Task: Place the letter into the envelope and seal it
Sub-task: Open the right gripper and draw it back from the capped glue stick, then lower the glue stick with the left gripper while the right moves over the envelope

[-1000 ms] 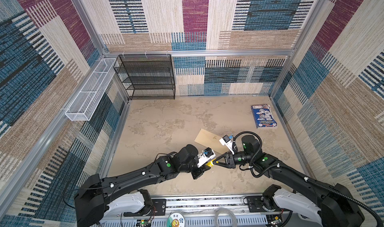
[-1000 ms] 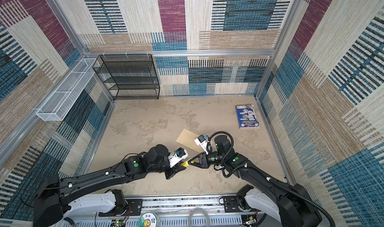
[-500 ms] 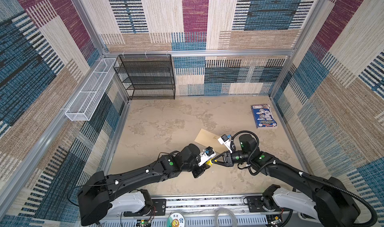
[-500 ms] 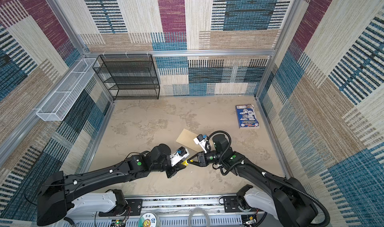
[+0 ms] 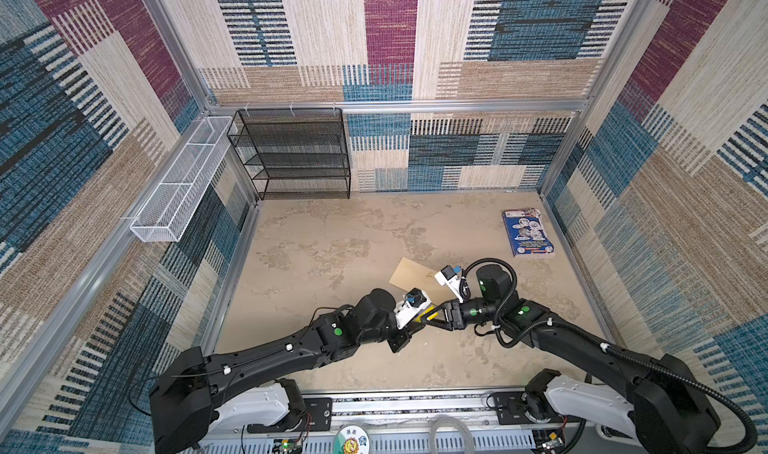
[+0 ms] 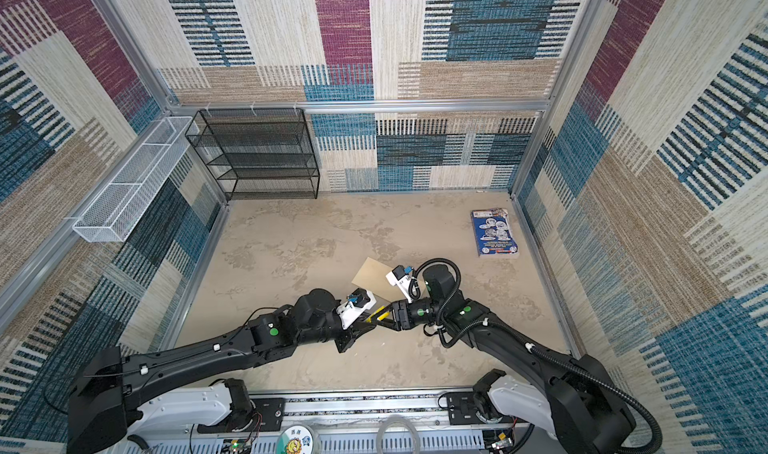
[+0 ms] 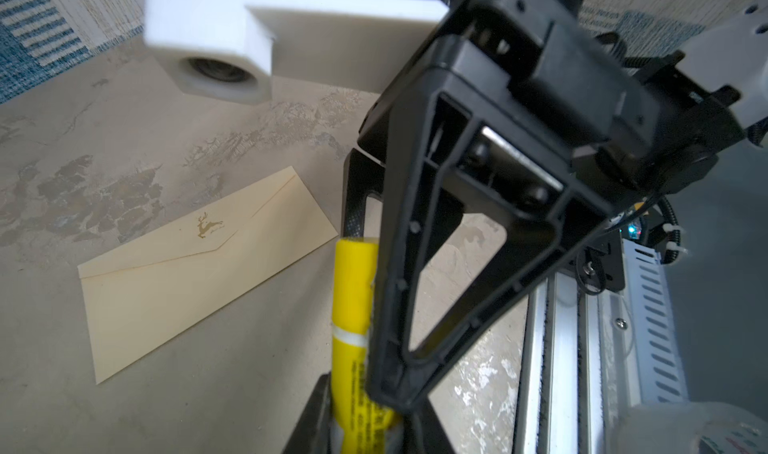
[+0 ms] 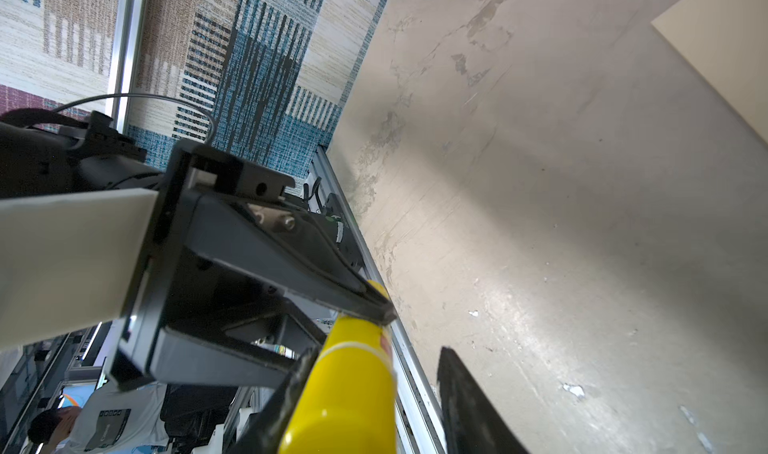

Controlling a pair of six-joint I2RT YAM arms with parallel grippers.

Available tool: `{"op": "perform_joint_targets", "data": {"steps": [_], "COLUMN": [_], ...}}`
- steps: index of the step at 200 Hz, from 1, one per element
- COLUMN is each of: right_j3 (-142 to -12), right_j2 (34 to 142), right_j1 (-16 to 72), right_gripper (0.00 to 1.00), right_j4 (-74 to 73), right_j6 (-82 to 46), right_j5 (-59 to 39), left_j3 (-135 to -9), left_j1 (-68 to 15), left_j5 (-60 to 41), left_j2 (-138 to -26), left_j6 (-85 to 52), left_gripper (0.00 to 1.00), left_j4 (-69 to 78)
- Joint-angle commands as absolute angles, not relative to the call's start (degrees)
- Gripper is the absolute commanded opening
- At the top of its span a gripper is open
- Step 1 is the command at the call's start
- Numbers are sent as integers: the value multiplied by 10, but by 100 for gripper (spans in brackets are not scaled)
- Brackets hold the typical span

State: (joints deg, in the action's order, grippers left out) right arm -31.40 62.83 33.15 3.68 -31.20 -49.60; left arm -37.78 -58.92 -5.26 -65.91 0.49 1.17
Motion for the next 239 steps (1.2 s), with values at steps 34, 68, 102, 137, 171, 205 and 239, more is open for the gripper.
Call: {"op": "perform_joint_targets", "data": {"steps": [34, 68, 102, 137, 171, 205, 239], "right_j3": [-359, -381, -386, -393, -411, -468, -522], "right_j2": [584, 531, 509, 531, 604, 761, 908], "right_j1": [315, 289, 288, 289, 286, 232, 177], "right_gripper": [74, 82, 85, 86, 86, 80, 72], "right_j4": [119, 185, 191, 189, 197, 149, 94], "right_j6": [-334, -356, -376, -374, -303, -253, -225], "right_j5": [-418, -287, -199, -171, -102, -120, -178], "left_j3": [-332, -297, -331, -367, -390, -420, -440], "left_j1": [-589, -586, -566, -499, -448, -422, -412], "left_j5": [-5, 67, 127, 85, 38, 14, 7], "left_j2": [-654, -644, -667, -752, -806, -856, -903], "left_j6": [-84, -189, -370, -456, -468, -467, -472], "left_gripper": [0, 0, 0, 0, 0, 0, 0], "left_j4": [50, -25, -170, -199, -142, -117, -102]}}
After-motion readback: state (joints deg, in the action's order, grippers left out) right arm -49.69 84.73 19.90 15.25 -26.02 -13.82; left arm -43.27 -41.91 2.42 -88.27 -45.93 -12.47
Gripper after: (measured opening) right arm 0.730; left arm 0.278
